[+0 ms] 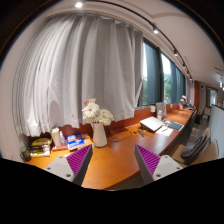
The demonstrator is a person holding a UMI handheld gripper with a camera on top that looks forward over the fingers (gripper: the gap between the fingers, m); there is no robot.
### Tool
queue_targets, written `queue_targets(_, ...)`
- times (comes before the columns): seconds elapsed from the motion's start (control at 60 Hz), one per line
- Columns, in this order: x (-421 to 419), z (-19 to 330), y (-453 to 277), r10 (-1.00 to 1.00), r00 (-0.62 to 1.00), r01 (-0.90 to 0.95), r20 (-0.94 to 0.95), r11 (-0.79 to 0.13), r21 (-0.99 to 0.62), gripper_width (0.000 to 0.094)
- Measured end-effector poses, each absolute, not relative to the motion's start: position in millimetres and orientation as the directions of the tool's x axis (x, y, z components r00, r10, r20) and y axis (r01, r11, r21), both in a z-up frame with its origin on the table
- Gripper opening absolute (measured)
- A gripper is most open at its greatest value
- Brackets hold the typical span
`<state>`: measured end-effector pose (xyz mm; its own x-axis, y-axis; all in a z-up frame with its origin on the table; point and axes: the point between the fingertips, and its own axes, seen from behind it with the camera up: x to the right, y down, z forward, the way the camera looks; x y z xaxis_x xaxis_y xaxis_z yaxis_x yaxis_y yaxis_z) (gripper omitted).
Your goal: Arrange mouse
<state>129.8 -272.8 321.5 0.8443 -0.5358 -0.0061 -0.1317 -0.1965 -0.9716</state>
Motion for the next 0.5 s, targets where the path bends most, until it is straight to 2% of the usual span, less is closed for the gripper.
queue_targets(0.033,124,314,-272,-0.523,0.853,-0.137,-0.007,-0.211,-0.968,0.0850)
queue_targets(0.233,35,202,-240,-0.369,0.929,-0.139,0.007,-0.367,-0.920,0.0850)
queue_targets(0.367,-58,133,-219,-0.223,0.975,-0.121,-0.011,-0.486,-0.866,0.0854)
queue_targets(0.5,-154,81,-195,-0.078,0.997,-0.063,-0.021,-0.577,-0.815,0.0856)
